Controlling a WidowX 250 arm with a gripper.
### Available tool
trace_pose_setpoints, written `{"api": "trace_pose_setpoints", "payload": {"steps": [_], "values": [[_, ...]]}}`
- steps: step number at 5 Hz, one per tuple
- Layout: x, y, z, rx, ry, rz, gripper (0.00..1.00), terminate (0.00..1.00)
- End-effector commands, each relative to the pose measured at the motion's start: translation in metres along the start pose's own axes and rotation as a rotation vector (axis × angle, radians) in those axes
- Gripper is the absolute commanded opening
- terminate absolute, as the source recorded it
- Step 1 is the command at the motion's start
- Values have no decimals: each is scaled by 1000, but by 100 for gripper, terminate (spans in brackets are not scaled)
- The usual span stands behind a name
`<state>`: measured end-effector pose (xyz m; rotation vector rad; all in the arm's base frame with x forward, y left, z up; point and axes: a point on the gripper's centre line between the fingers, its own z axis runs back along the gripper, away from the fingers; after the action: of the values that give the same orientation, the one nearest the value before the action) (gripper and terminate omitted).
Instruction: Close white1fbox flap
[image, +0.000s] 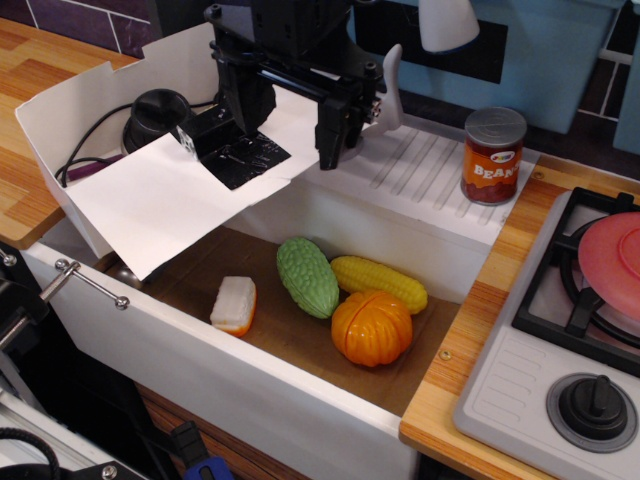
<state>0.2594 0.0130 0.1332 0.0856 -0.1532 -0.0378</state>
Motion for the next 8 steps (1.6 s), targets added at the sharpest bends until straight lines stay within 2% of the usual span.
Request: {"api": "trace_pose_setpoints", "payload": {"steps": [1, 3, 4, 5, 6, 7, 8], "values": [[0, 0, 0, 0, 0, 0, 100, 0], [-19, -25, -26, -1, -4, 36, 100, 0], [-27, -31, -47, 20, -50, 15, 100, 0], [-32, -35, -65, 34, -91, -32, 100, 0], [-36, -34, -81, 75, -130, -80, 100, 0], [-34, -24, -89, 85, -144, -141, 100, 0], [-33, -16, -91, 132, -160, -197, 100, 0]]}}
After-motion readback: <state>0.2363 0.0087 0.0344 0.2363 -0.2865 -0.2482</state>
